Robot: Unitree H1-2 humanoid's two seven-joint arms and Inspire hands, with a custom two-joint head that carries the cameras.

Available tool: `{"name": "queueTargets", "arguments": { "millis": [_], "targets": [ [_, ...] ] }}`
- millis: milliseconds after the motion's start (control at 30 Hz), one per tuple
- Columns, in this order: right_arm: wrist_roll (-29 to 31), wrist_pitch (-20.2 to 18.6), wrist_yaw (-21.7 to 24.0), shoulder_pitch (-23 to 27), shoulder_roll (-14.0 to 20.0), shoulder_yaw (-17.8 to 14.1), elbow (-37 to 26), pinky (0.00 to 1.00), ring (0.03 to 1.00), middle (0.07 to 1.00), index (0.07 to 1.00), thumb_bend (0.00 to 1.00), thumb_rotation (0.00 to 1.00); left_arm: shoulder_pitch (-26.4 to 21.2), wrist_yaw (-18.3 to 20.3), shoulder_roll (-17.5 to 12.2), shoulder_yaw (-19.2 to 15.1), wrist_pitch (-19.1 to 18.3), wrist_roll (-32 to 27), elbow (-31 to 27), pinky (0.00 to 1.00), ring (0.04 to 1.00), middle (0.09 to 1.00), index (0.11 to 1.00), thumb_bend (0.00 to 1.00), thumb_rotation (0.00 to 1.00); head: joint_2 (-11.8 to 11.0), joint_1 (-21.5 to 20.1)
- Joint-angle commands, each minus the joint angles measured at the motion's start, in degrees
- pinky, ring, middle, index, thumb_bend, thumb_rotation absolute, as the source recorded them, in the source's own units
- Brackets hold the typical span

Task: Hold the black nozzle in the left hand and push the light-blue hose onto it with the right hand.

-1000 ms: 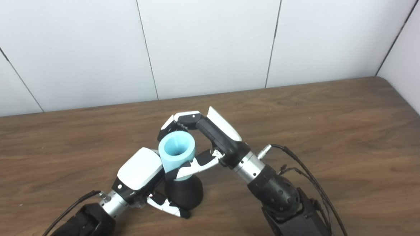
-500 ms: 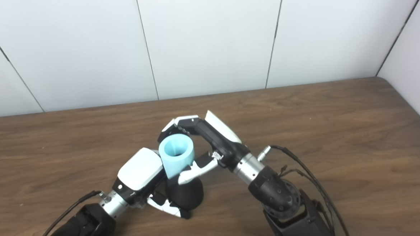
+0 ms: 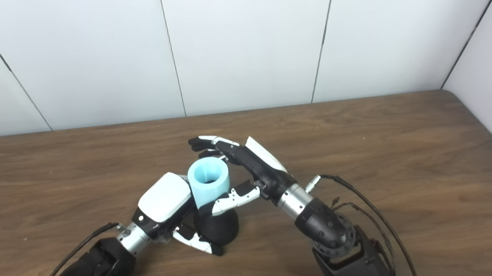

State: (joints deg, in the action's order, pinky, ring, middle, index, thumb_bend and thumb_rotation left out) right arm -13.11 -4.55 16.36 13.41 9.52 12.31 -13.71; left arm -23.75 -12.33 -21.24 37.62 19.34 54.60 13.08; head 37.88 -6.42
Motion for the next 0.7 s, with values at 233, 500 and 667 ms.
{"name": "queueTargets", "arguments": {
  "millis": [233,500,667],
  "targets": [
    [6.05,3.52,-2.83,0.27,-1.86,-4.2,-3.88,0.96,0.998,0.999,1.0,1.0,0.53,2.42,4.58,-0.66,2.68,0.89,2.46,2.52,0.45,0.471,0.488,0.464,0.5,0.0,-0.19,0.0],
    [5.26,8.56,-5.32,0.74,-0.38,-8.17,-9.82,0.95,1.0,1.0,0.999,1.0,0.76,2.27,3.39,-0.56,2.9,1.13,3.16,3.17,0.44,0.468,0.482,0.472,0.5,0.0,-0.2,-0.02],
    [1.82,9.93,-4.23,-0.4,2.3,-7.07,-14.26,0.84,0.959,0.979,0.972,1.0,0.75,2.15,3.89,-0.48,2.92,1.02,2.81,3.19,0.44,0.471,0.477,0.476,0.5,0.0,-0.17,0.15]
  ]
}}
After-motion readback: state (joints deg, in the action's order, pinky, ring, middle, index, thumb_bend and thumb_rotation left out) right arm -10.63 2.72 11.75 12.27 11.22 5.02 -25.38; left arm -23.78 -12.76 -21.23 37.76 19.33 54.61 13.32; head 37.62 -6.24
